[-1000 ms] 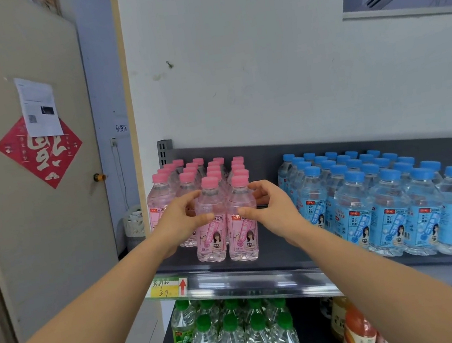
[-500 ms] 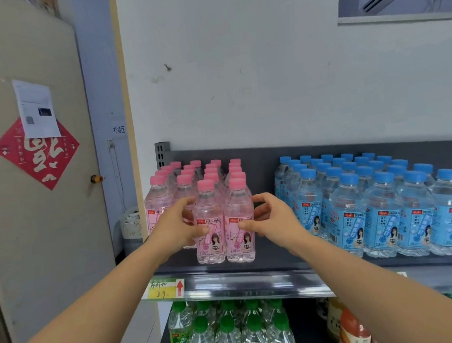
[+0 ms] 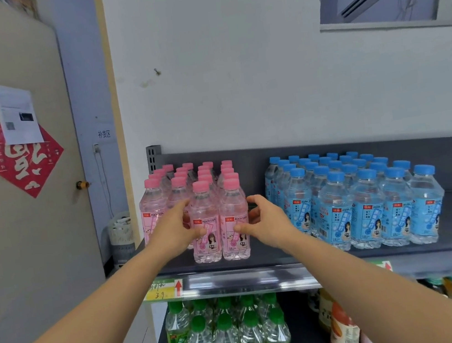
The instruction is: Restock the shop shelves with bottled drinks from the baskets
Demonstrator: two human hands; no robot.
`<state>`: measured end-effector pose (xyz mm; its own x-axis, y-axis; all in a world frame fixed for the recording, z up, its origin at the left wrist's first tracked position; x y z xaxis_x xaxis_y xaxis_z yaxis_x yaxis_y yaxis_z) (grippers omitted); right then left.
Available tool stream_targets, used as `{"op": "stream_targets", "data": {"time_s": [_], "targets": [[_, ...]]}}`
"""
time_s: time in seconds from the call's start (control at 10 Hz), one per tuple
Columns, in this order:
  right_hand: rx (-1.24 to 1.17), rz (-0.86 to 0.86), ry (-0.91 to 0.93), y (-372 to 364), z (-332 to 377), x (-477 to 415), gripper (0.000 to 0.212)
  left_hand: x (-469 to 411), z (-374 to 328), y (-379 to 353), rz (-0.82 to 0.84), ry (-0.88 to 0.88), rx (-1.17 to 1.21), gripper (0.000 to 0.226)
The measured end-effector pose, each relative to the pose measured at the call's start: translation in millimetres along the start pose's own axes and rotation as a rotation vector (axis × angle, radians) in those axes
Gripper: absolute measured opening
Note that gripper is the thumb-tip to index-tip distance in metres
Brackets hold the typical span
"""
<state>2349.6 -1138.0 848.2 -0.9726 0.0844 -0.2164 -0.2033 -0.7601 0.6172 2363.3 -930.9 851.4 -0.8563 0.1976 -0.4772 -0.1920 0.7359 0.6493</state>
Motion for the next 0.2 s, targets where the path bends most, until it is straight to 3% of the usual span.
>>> {"op": "stream_targets", "data": {"time_s": [0.1,0.2], "targets": [[0.165,-0.007,-0.015,7,-1,7,0.076,3,0,0,0.03,0.026,-0.044,0.083],[0.369,-0.022,-0.022,21,-1,20,0.076,11,-9,6,0.033,0.058,-0.149,0.055]]}}
Point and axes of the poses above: each hand's wrist, its own x-axis away from the middle knuckle, its own y-axis out of the back of the hand, z = x × y, the point moved 8 cm from there along -x, towards the middle knuckle, and after that the axes turned 9 degrees about -y, right-handed, at the moved point
